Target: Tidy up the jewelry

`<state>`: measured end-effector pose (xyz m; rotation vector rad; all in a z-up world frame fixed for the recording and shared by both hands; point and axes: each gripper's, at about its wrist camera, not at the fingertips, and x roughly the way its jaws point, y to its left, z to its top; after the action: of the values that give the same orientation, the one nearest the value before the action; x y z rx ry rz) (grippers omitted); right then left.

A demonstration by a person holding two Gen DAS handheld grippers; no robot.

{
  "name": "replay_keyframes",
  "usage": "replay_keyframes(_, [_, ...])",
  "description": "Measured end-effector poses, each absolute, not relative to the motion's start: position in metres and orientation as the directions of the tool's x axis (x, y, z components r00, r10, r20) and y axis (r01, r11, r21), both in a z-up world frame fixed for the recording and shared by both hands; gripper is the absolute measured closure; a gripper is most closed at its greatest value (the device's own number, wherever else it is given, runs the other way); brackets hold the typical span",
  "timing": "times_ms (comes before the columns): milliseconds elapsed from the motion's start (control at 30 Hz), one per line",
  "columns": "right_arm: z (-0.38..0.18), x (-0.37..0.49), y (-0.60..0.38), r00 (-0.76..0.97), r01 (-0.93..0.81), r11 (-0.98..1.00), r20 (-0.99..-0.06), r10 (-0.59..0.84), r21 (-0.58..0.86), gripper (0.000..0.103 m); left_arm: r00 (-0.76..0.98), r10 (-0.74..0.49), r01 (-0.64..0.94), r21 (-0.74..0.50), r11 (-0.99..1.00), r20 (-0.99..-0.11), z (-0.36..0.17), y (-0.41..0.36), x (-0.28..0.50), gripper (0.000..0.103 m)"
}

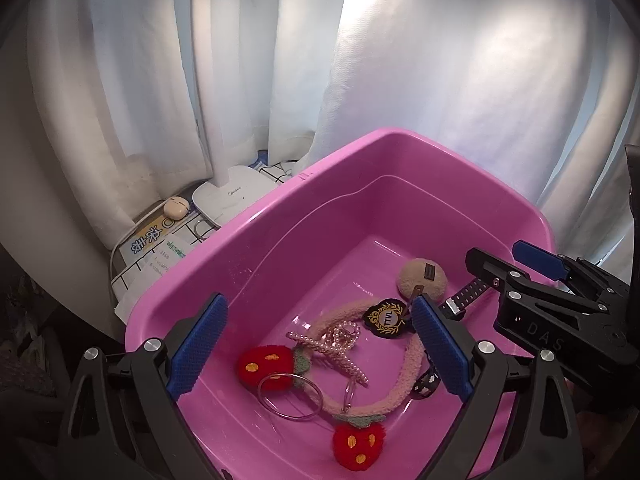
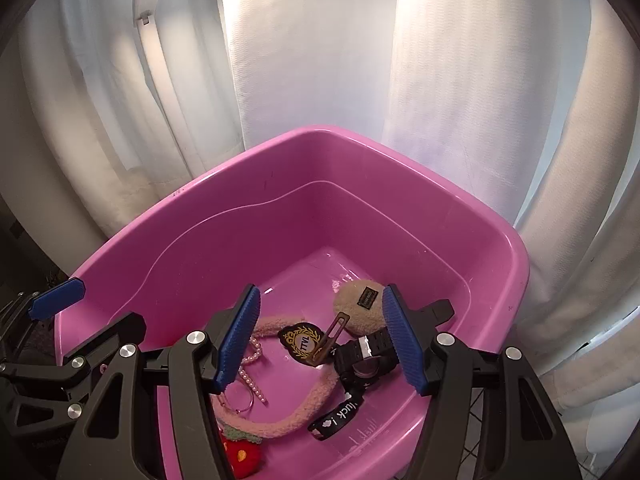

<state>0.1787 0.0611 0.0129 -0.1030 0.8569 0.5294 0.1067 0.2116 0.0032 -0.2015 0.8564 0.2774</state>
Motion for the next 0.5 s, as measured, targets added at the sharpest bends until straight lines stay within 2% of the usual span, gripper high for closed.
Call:
replay_keyframes(300, [0.017, 0.165, 0.048, 0.566, -0.431, 0.896, -0.742, 0.359, 0.105, 0.041, 0.598, 0.168, -0.355, -0.071, 0.932, -0.783, 0.004, 0.216, 0.101, 0.008])
replay_keyframes(500, [0.021, 0.154, 0.037, 0.576, -0.388, 0.913, -0.74, 0.347, 0.126, 0.04, 0.58, 0.231, -0.385, -0.013, 0.923, -0.781, 0.009, 0.212, 0.096, 0.008])
